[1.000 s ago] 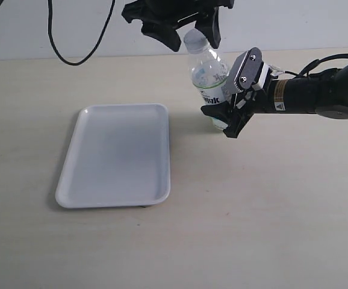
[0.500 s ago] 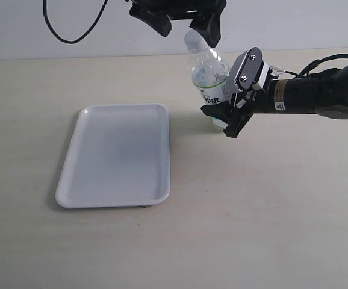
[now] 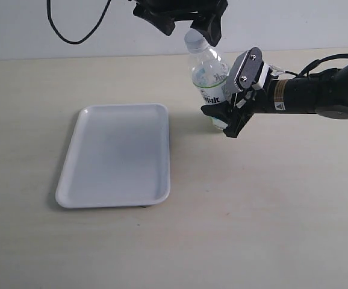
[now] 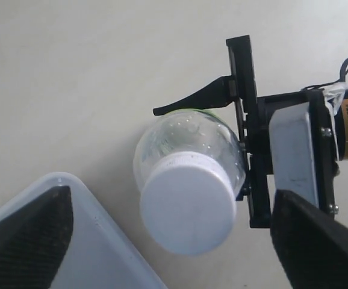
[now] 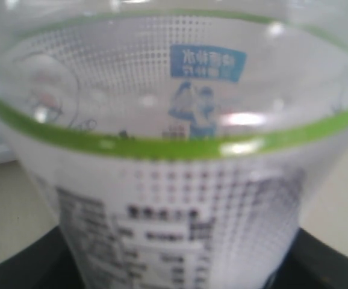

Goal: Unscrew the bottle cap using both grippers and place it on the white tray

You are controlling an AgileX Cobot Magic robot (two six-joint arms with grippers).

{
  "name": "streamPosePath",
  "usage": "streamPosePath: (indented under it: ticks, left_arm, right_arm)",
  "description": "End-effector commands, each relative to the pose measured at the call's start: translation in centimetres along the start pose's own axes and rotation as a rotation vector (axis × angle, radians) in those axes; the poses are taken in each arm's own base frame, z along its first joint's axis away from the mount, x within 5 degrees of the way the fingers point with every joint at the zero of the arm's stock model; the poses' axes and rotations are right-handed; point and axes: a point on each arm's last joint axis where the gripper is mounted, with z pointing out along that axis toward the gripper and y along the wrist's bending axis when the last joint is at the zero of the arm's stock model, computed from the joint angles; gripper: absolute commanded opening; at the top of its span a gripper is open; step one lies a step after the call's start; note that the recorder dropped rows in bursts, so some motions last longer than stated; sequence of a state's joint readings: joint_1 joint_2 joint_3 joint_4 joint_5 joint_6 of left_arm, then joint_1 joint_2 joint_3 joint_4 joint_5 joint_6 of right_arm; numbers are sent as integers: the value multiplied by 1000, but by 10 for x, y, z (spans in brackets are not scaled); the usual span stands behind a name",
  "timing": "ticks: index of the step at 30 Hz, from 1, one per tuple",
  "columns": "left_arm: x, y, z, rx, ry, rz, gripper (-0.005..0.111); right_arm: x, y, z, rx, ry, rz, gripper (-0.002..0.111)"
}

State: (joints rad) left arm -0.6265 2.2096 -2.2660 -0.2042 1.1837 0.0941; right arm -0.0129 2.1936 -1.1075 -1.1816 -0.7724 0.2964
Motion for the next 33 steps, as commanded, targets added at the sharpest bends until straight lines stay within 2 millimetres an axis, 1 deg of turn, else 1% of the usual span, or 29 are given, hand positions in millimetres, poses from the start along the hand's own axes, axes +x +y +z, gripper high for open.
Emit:
streamPosePath:
  ticks: [1,4,6,7,12,16,18,23,27,29,30,31,32,33]
  left_arm:
    - [-2,0,0,-7,-18,8,85]
    - [-2,0,0,-8,-21,8,85]
    - [-3,0,0,-8,-25,8,81]
    - [-3,0,0,-8,-28,8,79]
    - [-3,0,0,-7,-32,7,56]
    - [-3,0,0,-3,-32,4,45]
    - [-3,0,0,-2,-33,3,45]
    - [-3,-1,0,0,-33,0,50]
    - [-4,-2,0,20,-35,-8,49]
    - [-4,-4,0,35,-36,-14,43]
    - [-4,-4,0,39,-36,-16,31]
    - [-3,-4,0,40,-34,-16,24]
    - [-3,-4,0,40,-31,-30,7]
    - [-3,-4,0,40,-31,-42,0]
  right_arm:
    - [5,2,1,-8,47,-10,0]
    - [5,2,1,-8,47,-10,0]
    - [5,2,1,-8,47,-10,0]
    - [5,2,1,-8,47,-10,0]
    - [5,2,1,-8,47,-10,0]
    - [5,2,1,-10,48,-12,0]
    - [5,2,1,-10,48,-12,0]
    - [5,2,1,-10,48,-12,0]
    - [5,2,1,-9,49,-10,0]
    - [5,2,1,-7,49,-8,0]
    - [5,2,1,-7,49,-8,0]
    - [5,2,1,-7,49,-8,0]
    - [5,2,1,-7,49,-8,0]
    - [5,2,1,-7,49,-8,0]
